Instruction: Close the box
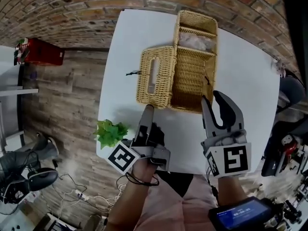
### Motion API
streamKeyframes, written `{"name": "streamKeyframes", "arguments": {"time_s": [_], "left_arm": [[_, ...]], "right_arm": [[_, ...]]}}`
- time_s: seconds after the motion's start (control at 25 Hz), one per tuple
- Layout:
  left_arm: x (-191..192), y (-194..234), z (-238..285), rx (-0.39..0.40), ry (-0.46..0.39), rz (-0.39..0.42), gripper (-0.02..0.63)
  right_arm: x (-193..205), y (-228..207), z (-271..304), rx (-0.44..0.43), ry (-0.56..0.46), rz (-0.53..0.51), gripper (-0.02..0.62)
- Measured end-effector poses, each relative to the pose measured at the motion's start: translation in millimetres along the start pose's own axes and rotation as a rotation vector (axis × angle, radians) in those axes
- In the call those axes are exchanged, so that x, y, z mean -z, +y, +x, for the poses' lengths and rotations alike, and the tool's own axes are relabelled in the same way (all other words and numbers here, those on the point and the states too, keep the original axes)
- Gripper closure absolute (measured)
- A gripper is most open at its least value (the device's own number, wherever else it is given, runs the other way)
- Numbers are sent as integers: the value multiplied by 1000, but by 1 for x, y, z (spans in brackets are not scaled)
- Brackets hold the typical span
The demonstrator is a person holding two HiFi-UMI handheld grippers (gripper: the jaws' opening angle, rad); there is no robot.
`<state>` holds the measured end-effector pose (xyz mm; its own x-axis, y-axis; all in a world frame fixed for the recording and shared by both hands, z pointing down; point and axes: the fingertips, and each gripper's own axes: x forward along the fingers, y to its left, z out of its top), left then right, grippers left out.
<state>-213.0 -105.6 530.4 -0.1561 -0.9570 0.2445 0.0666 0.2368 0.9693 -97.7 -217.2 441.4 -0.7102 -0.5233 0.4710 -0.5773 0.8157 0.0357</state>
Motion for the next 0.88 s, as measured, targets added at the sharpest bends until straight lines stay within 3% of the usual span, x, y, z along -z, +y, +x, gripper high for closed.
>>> {"name": "streamKeyframes", "arguments": {"time_s": [0.2, 0.4, 0.52, 0.68, 0.88], "left_arm": [[-5, 5, 10, 52, -16, -143, 408], [-9, 8, 13, 61, -26, -149, 488], [-11, 6, 13, 52, -28, -136, 498], [-17, -6, 8, 44, -46, -62, 511], [-24, -26, -4, 26, -63, 126, 531]], "right_arm": [[0, 2, 6, 0, 15, 1, 474], [-1, 2, 8, -3, 17, 1, 476], [-2, 2, 9, -8, 15, 3, 477], [-2, 6, 8, -19, 16, 2, 479], [-4, 9, 2, -28, 4, 19, 480]]}}
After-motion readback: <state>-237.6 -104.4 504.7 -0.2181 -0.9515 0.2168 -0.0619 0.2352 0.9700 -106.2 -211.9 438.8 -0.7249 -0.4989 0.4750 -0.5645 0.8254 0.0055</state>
